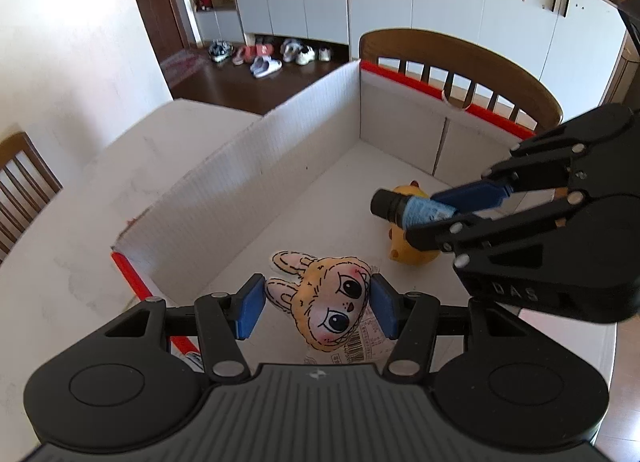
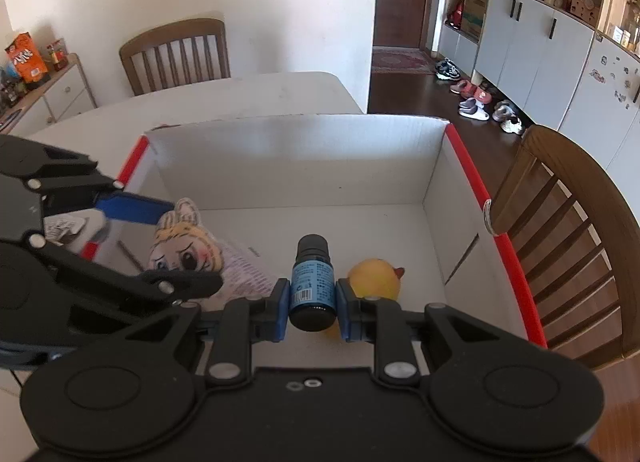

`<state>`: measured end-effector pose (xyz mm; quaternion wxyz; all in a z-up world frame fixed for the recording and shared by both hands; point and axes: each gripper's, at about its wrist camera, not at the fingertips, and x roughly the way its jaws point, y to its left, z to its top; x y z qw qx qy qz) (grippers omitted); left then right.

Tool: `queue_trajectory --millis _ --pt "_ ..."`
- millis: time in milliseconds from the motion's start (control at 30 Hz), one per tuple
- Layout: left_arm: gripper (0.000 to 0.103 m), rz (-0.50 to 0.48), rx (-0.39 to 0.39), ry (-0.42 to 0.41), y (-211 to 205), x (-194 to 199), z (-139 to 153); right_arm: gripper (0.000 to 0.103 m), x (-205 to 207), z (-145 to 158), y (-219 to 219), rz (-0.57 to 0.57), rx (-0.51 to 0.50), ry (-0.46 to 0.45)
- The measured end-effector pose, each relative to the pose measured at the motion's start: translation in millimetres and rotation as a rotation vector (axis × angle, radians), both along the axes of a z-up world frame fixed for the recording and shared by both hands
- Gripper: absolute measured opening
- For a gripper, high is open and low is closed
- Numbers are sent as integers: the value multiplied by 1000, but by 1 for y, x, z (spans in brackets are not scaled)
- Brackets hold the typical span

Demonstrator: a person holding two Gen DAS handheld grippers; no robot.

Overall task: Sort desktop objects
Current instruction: 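Lower the keychain and bottle into the shoebox and open both tools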

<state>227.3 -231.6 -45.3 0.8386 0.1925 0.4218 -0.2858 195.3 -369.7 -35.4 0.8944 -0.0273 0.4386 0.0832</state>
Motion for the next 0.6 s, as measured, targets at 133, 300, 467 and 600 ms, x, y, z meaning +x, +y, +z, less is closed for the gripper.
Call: queue_trajectory --millis 133,300,467,600 --pt "56 1 16 29 -2 3 -8 23 21 -6 -3 -7 14 44" --pt "56 -9 29 53 -4 3 -14 23 40 -13 -3 -17 19 78" --pt "56 -17 37 70 -5 4 -14 23 48 -20 6 9 -6 103" --pt "55 -21 38 82 -5 4 -15 23 49 -26 12 20 -28 120"
